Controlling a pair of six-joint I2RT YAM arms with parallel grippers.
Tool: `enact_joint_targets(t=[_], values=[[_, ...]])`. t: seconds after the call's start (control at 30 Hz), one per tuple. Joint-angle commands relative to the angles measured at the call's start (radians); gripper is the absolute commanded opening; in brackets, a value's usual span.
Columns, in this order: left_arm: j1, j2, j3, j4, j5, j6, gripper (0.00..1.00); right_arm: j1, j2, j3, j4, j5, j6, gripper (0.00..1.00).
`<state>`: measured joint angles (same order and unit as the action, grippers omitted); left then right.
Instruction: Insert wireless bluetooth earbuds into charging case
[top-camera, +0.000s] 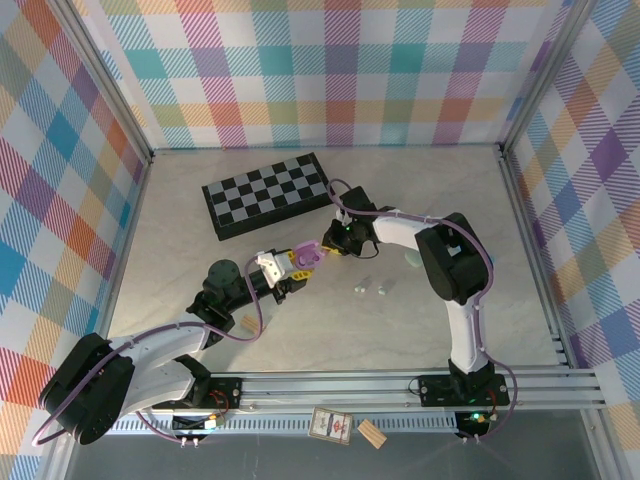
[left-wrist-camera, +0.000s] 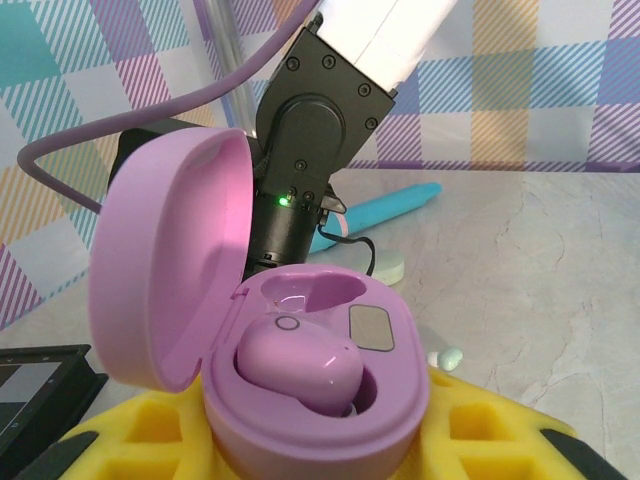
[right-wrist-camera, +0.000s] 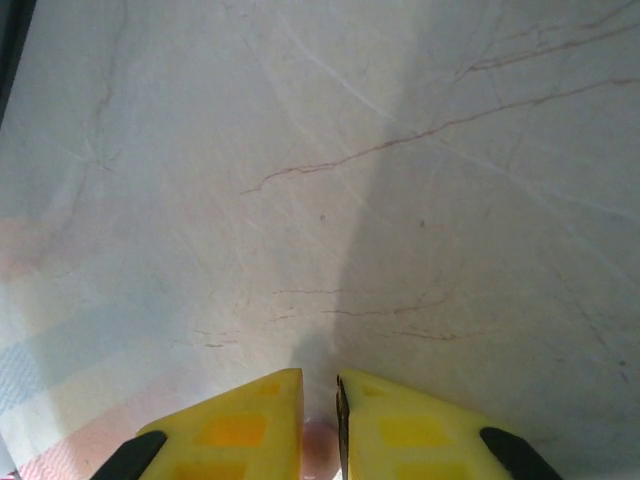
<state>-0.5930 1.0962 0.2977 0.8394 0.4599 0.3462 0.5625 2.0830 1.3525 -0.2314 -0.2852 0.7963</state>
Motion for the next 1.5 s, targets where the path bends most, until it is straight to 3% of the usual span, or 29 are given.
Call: enact_joint_targets(t=[0.0,0.33,0.43,0.6,1.0,1.47], values=[[0.009,-0.003,0.006,0.026,0.028,0.021,0.29,0.007,-0.008,0.021,-0.078,0.015,-0.045,0.18],[0.009,0.014,0.004,0.045,0.028,0.020,0.29,0.014,-0.083,0.001,-0.107,0.026,-0.108,0.20],[0.010,0.019,0.000,0.056,0.028,0.018,0.29,0.014,-0.093,-0.010,-0.085,0.013,-0.118,0.28],[0.013,0.020,-0.009,0.075,0.028,0.007,0.29,0.018,-0.064,0.013,-0.043,-0.032,-0.161,0.33],[0.018,-0.023,-0.021,0.041,0.020,0.008,0.29,0.028,0.061,0.129,-0.130,-0.081,-0.317,0.46],[0.021,-0.042,-0.017,0.022,0.027,0.007,0.29,0.041,0.190,0.349,-0.392,-0.240,-0.646,0.44]])
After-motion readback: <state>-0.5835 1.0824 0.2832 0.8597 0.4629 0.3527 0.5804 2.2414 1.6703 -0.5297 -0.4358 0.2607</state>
